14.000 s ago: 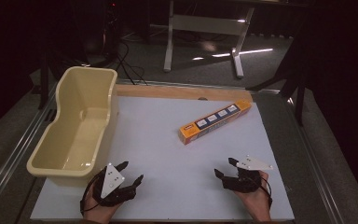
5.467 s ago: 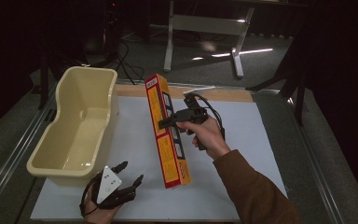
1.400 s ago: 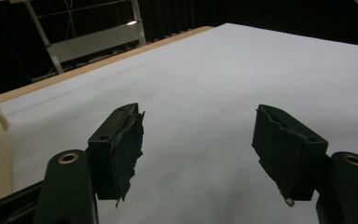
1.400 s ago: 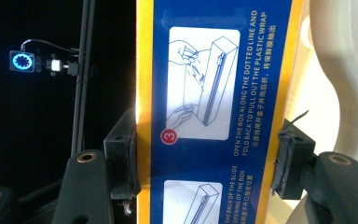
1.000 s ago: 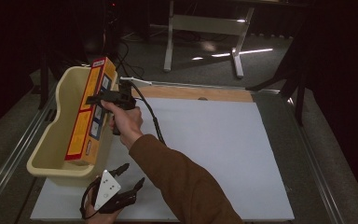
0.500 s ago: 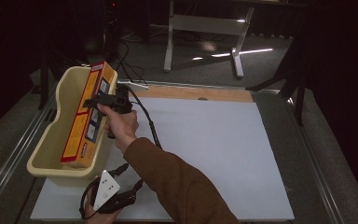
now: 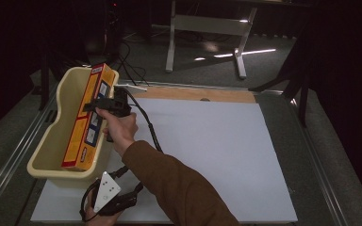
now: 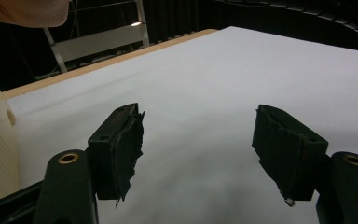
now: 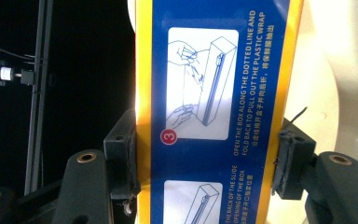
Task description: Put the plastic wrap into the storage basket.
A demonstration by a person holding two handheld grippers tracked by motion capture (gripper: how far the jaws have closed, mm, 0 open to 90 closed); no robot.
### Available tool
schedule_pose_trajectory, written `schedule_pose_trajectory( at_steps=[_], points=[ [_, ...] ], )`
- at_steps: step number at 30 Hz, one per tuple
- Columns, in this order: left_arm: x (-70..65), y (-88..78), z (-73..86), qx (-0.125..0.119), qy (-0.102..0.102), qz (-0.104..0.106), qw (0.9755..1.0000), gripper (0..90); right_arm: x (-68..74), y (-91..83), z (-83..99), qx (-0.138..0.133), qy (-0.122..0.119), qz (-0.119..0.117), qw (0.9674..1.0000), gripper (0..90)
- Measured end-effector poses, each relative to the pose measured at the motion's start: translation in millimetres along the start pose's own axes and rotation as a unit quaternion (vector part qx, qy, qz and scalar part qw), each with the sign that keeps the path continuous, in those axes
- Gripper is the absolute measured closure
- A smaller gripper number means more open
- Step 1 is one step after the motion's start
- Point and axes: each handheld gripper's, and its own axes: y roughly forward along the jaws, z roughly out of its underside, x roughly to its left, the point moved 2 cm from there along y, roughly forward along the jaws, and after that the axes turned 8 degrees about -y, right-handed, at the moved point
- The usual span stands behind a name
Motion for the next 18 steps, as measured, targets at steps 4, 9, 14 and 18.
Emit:
schedule_pose_trajectory(
  at_steps=[4, 9, 14, 18],
  points=[
    [0.0, -0.1, -0.1, 0.0, 0.0, -0.001, 1.0, 32.6, -2.3, 3.2, 3.3, 0.005, 0.016, 0.01, 0.9998, 38.5],
    [0.3, -0.2, 0.1, 0.0, 0.0, -0.001, 1.0, 32.6, -1.9, 4.3, 2.7, 0.01, 0.015, 0.022, 0.9996, 38.1],
    [-0.2, 0.1, 0.1, 0.002, 0.001, 0.0, 1.0, 32.6, -5.6, 3.1, 2.5, 0.024, 0.01, 0.057, 0.998, 37.5],
    [-0.5, 0.3, 0.0, 0.001, 0.001, 0.0, 1.0, 32.6, -7.0, 1.6, 3.5, 0.03, 0.009, 0.085, 0.9959, 36.4]
  ],
)
